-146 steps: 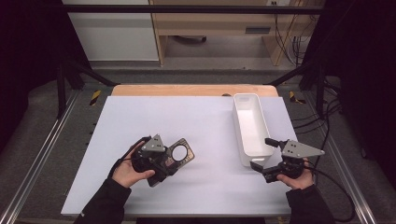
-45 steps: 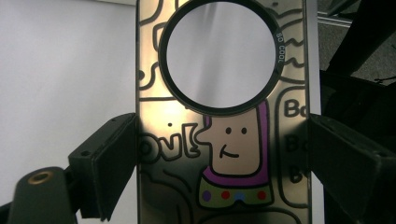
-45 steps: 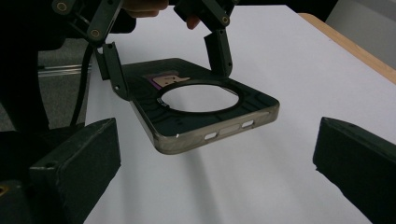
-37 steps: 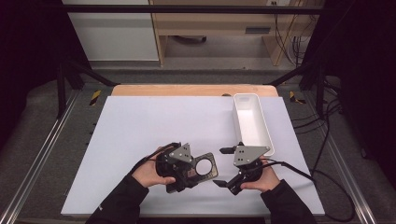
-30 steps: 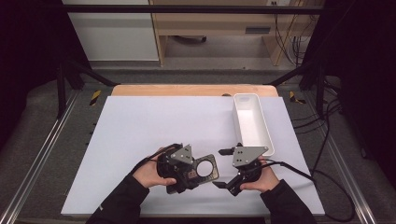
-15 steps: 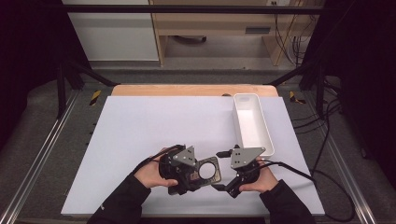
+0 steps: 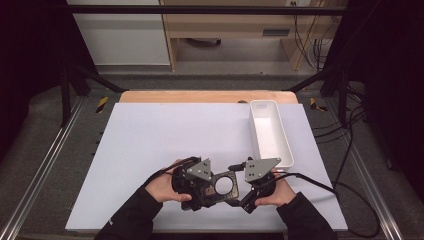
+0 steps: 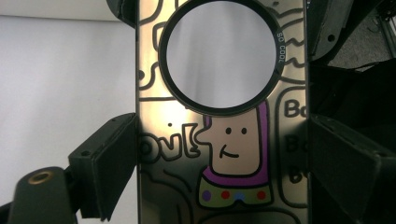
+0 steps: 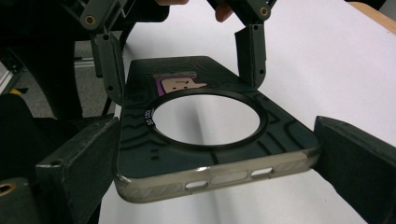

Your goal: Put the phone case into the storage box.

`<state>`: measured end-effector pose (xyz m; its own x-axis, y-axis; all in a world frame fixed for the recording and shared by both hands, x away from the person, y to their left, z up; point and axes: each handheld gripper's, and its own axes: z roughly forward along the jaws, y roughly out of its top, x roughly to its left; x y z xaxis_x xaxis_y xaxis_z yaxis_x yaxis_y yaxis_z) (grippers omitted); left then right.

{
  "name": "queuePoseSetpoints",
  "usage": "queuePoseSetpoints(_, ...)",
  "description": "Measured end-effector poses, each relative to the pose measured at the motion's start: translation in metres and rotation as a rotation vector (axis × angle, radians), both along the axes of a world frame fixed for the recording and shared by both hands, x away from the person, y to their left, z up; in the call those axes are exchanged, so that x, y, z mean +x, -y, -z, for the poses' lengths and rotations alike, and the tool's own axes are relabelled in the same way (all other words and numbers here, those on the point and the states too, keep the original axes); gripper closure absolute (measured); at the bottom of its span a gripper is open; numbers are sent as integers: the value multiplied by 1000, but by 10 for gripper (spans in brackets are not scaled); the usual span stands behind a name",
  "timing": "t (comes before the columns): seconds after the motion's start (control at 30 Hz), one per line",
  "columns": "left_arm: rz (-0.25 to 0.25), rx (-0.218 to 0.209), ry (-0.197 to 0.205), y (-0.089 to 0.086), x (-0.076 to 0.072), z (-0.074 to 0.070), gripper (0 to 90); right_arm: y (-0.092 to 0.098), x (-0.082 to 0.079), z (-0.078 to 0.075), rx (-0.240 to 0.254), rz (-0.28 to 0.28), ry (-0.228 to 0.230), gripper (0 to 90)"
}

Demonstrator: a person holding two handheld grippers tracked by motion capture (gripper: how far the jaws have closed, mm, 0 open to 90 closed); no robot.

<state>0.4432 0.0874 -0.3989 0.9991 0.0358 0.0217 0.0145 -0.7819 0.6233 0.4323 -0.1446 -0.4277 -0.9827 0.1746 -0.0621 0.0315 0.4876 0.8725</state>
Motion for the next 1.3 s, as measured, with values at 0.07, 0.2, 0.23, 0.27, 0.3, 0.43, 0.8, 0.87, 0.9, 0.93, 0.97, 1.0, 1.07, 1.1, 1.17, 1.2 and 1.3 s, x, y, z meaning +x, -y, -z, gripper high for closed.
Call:
queuePoseSetpoints(0.07,4,-1,-1,1,-1,0,114,0,0,1,2,-11,-3,48)
queuePoseSetpoints(0.2,19,2,3,2,-2,1,114,-1,-1,2,4,-31,-10,59)
queuePoseSetpoints(0.23,21,2,3,2,-2,1,114,-1,-1,2,6,-35,-11,61)
queuePoseSetpoints(0.27,23,3,7,2,-2,1,114,-1,0,2,9,-38,-12,65)
queuePoseSetpoints(0.3,25,2,7,2,-2,1,114,-1,0,2,12,-42,-15,72)
queuePoseSetpoints(0.43,35,4,12,2,-3,2,114,-1,0,3,19,-58,-26,89)
queuePoseSetpoints(0.8,56,2,28,2,-4,2,114,0,1,3,22,-87,-49,104)
queuePoseSetpoints(0.87,58,1,29,2,-5,2,114,0,1,3,22,-91,-51,106)
queuePoseSetpoints(0.9,58,0,28,2,-5,2,114,0,1,3,22,-93,-51,107)
queuePoseSetpoints(0.93,59,-1,28,2,-5,2,114,0,1,3,23,-94,-52,108)
queuePoseSetpoints(0.97,60,-2,27,2,-5,2,114,0,1,3,24,-95,-51,109)
queuePoseSetpoints(1.0,61,-3,26,2,-5,2,114,0,1,3,25,-97,-51,110)
queuePoseSetpoints(1.07,61,-4,26,1,-4,2,113,0,1,3,26,-99,-52,111)
queuePoseSetpoints(1.1,60,-5,27,1,-4,2,113,0,1,2,27,-100,-53,111)
queuePoseSetpoints(1.17,58,-3,25,1,-4,2,113,0,2,2,25,-100,-56,112)
queuePoseSetpoints(1.2,57,-2,25,2,-4,3,113,0,2,3,23,-101,-55,112)
queuePoseSetpoints(1.3,55,-1,19,2,-3,3,113,0,3,3,19,-104,-59,113)
